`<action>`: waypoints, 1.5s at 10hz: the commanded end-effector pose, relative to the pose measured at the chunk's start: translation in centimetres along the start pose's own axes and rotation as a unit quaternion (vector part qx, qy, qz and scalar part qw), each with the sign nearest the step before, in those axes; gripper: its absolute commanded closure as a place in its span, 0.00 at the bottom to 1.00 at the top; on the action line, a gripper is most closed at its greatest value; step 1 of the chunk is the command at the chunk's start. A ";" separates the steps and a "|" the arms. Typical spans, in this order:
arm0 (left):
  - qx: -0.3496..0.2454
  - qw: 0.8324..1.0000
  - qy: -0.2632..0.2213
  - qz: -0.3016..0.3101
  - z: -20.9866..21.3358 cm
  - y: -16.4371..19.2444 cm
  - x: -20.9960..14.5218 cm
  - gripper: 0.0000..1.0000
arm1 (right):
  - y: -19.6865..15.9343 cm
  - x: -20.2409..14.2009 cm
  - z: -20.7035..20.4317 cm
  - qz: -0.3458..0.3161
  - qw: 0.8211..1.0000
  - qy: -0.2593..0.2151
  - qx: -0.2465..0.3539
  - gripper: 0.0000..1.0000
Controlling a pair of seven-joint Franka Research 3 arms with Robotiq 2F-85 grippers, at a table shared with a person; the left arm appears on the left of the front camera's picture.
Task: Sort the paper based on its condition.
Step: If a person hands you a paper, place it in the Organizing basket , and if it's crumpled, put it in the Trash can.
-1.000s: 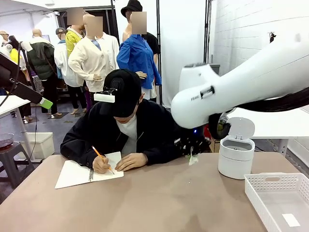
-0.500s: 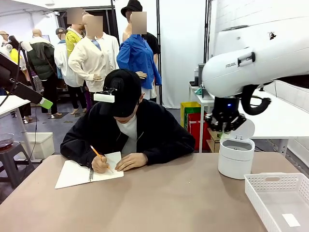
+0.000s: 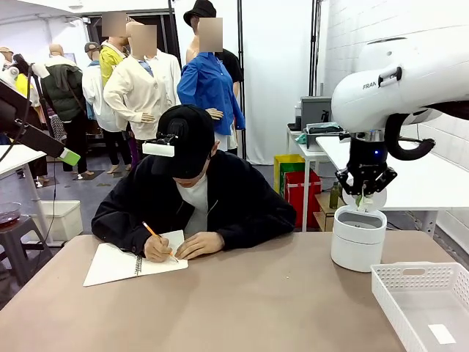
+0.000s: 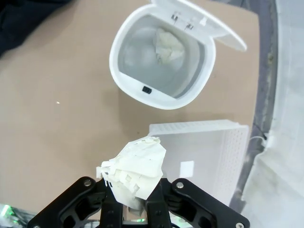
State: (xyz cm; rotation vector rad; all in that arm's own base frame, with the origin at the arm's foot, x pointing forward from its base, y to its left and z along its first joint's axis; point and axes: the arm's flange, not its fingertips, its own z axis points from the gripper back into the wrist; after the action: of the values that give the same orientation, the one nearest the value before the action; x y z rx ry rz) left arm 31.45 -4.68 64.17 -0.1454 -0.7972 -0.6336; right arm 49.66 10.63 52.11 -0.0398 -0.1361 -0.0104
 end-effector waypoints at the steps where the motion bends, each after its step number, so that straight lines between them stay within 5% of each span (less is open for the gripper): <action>1: -0.001 1.000 -0.007 0.002 -0.1 0.0 0.1 0.00 | -0.4 1.4 -0.5 0.062 0.998 0.020 -0.001 0.94; 3: -0.001 1.000 -0.007 0.002 -0.1 0.0 0.1 0.00 | -1.0 1.9 -2.2 0.105 0.993 0.029 -0.037 0.94; 4: -0.001 1.000 -0.007 0.002 -0.1 0.0 0.1 0.00 | -0.3 2.1 -3.2 0.079 0.996 -0.030 -0.039 0.94; 5: -0.001 1.000 -0.007 0.002 -0.1 0.0 0.1 0.00 | -0.3 1.2 -2.0 0.073 0.997 0.023 -0.016 0.94; 8: -0.001 1.000 -0.007 0.002 -0.1 0.0 0.1 0.00 | -0.3 1.6 -2.6 0.082 0.996 0.013 -0.025 0.94; 9: -0.001 1.000 -0.007 0.002 -0.1 0.0 0.1 0.00 | -1.3 2.8 -2.4 0.161 0.986 0.029 -0.015 0.94; 15: -0.001 1.000 -0.007 0.002 -0.1 0.0 0.1 0.00 | -1.3 6.0 -4.4 0.238 0.970 0.040 -0.030 0.94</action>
State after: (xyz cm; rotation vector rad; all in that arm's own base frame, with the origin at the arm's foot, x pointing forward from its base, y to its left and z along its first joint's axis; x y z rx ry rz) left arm 31.45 -4.69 64.17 -0.1454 -0.7972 -0.6338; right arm 55.09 9.59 48.80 -0.1077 -0.0442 0.4423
